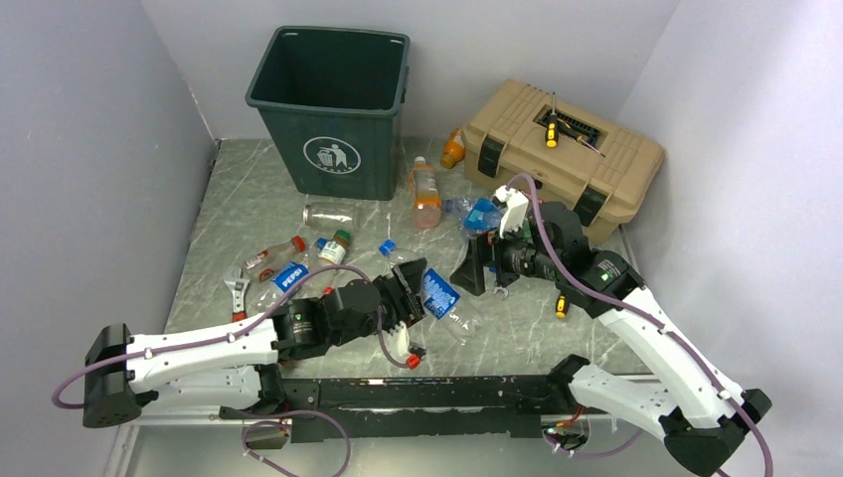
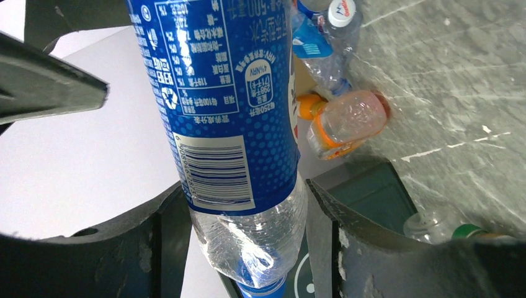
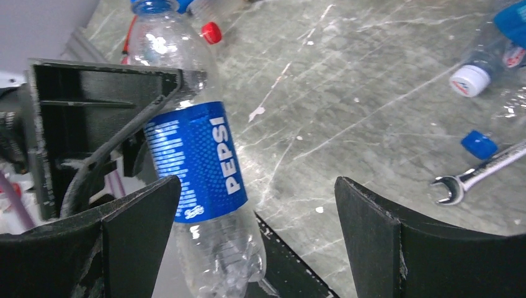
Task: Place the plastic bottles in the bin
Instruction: Place the plastic bottle in the trash bin.
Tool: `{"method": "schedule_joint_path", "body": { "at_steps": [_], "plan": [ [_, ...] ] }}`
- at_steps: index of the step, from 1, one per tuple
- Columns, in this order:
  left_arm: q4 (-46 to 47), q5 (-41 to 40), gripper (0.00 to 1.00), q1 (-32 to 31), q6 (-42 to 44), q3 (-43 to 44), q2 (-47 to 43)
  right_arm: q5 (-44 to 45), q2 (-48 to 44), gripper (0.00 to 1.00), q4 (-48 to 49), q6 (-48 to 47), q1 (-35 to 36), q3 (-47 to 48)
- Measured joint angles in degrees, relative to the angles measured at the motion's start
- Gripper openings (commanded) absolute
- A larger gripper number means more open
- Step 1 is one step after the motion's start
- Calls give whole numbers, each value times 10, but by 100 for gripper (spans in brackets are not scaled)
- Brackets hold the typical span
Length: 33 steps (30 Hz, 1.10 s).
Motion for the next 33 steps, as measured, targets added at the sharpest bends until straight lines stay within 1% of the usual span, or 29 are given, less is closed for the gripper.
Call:
{"method": "schedule_joint_path", "body": {
  "at_steps": [4, 9, 16, 22, 24, 26, 31, 33],
  "plan": [
    [-26, -9, 0, -3, 6, 0, -1, -75, 4, 100, 6, -1, -26, -3],
    [-35, -15, 0, -3, 10, 0, -5, -155, 12, 100, 35, 1, -28, -25],
    [-33, -14, 0, -3, 10, 0, -10, -181, 35, 99, 54, 14, -4, -72],
    [-19, -14, 0, -3, 11, 0, -10, -190, 51, 95, 91, 32, 21, -97],
    [-16, -14, 0, -3, 11, 0, -10, -189, 56, 90, 100, 35, 29, -98],
    [-13, -14, 0, -3, 11, 0, -10, -188, 63, 82, 108, 38, 35, -99],
    [-14, -17, 7, -3, 10, -5, -10, -192, 76, 62, 132, 49, 40, -114],
    [-15, -16, 13, -3, 10, -5, -10, -196, 76, 56, 138, 51, 40, -120]
  ]
}}
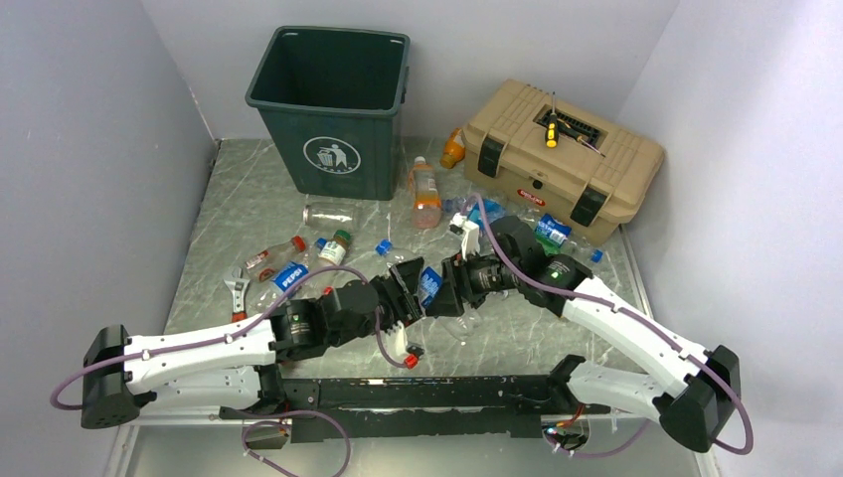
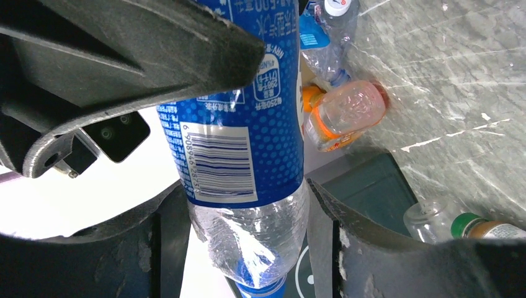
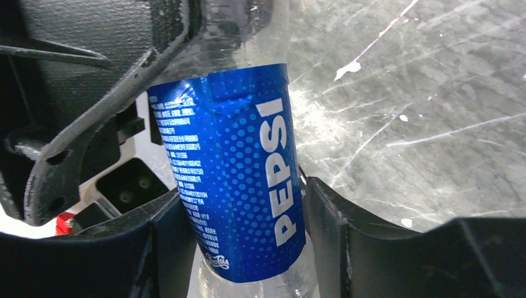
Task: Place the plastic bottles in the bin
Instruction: Place the plastic bottle in the trash bin.
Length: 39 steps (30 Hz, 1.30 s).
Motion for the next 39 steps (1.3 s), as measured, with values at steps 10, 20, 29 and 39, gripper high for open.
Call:
{"method": "schedule_joint_path", "body": {
  "at_steps": [10, 20, 29, 39],
  "plan": [
    [54, 7, 100, 0, -57, 0, -9, 65, -90, 48, 17, -1, 2, -12],
    [2, -65, 100, 18, -488, 141, 13, 282, -349, 50, 154, 9, 0, -143],
    [16, 209, 98, 270, -1047, 240, 28, 302, -346, 48, 249, 23, 0, -235],
    [191, 467, 98, 341, -1373, 253, 175, 264, -308, 48, 336, 38, 2, -245]
  ]
}}
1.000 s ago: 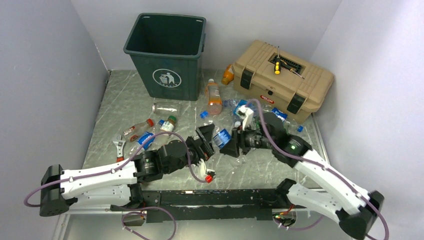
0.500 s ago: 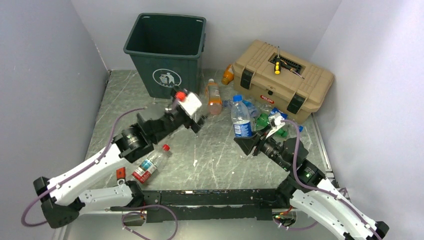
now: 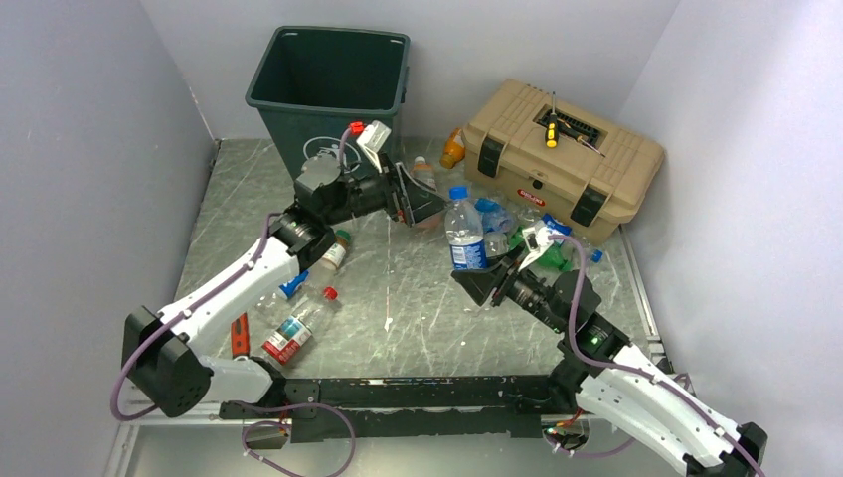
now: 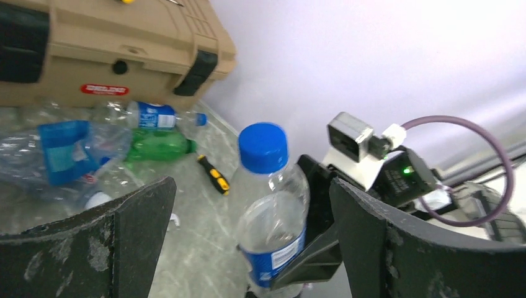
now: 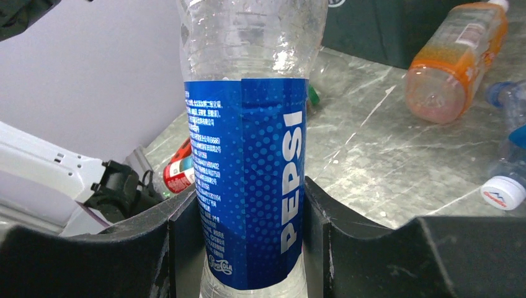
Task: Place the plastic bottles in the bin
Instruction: Place the plastic bottle in the trash bin.
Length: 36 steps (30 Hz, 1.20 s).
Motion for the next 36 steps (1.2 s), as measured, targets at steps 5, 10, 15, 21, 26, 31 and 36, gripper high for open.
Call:
{"method": "schedule_joint_path", "body": {
  "at_steps": [5, 10, 15, 21, 26, 31, 36],
  "plan": [
    [38, 42, 89, 0, -48, 9, 26, -11, 26, 48, 12, 0, 12, 0],
    [57, 56, 71, 0, -59, 27, 31, -21, 46, 48, 21, 0, 20, 0],
    [62, 71, 77, 0, -63, 30, 42, -20, 53, 48, 29, 0, 30, 0],
    [59, 71, 86, -1, -62, 30, 47, -13, 54, 47, 27, 0, 35, 0],
    [49, 69, 87, -1, -56, 30, 47, -9, 34, 47, 43, 0, 39, -7],
    [28, 66, 75, -3, -52, 29, 47, -10, 25, 47, 69, 0, 39, -8],
    [37, 72, 47, -3, -62, 29, 50, -10, 37, 47, 75, 0, 40, -8]
  ]
}}
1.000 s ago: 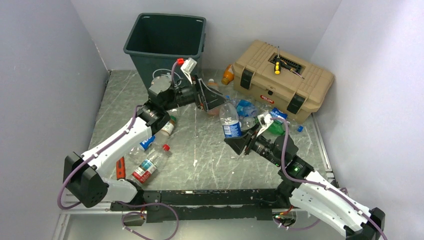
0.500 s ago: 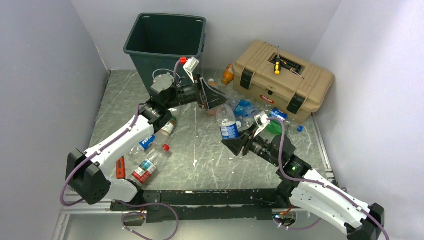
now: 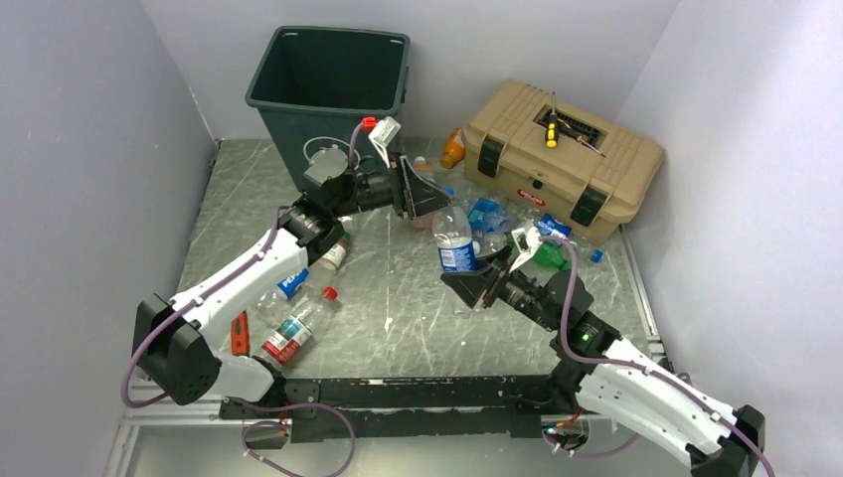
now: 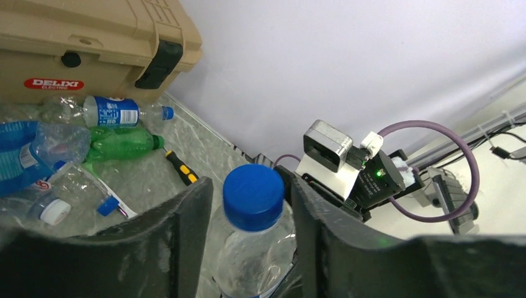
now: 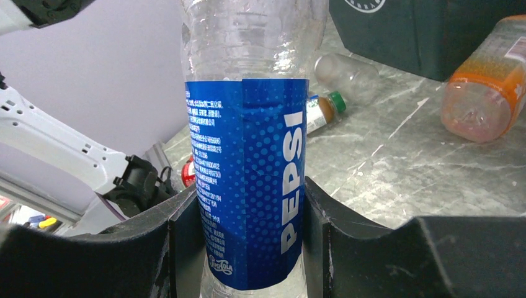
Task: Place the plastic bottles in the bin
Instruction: Place the plastic bottle in the trash bin.
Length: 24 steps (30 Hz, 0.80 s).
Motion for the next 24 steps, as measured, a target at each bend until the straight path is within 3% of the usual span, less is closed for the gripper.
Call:
{"method": "schedule_joint_path", "body": {
  "at_steps": [2, 5, 7, 9, 11, 12, 14, 16, 19, 24],
  "plan": [
    [4, 4, 44, -2, -3, 0, 3, 0, 6, 47, 0, 0, 1, 0],
    [5, 5, 50, -7, 0, 0, 10, 1, 10, 47, 0, 0, 2, 0],
    [4, 5, 48, -12, 4, 1, 14, 2, 10, 47, 0, 0, 3, 0],
    [2, 4, 34, -17, 8, 4, 18, 2, 11, 47, 0, 0, 3, 0],
    [3, 3, 10, -21, 13, 10, 23, 5, 12, 49, -1, 0, 3, 0],
    [3, 4, 0, -23, 19, 12, 24, 6, 12, 59, -2, 0, 4, 0],
    [1, 4, 0, -26, 18, 17, 24, 10, 11, 86, -3, -2, 4, 0],
    [-9, 4, 0, -31, 30, 22, 24, 15, 11, 99, -7, -2, 5, 0],
    [-56, -4, 0, -37, 63, 38, 23, 33, 11, 100, -40, 0, 5, 14],
    [-181, -78, 0, -21, 170, 135, 16, 81, -15, 100, -144, -10, 5, 69]
  ]
}}
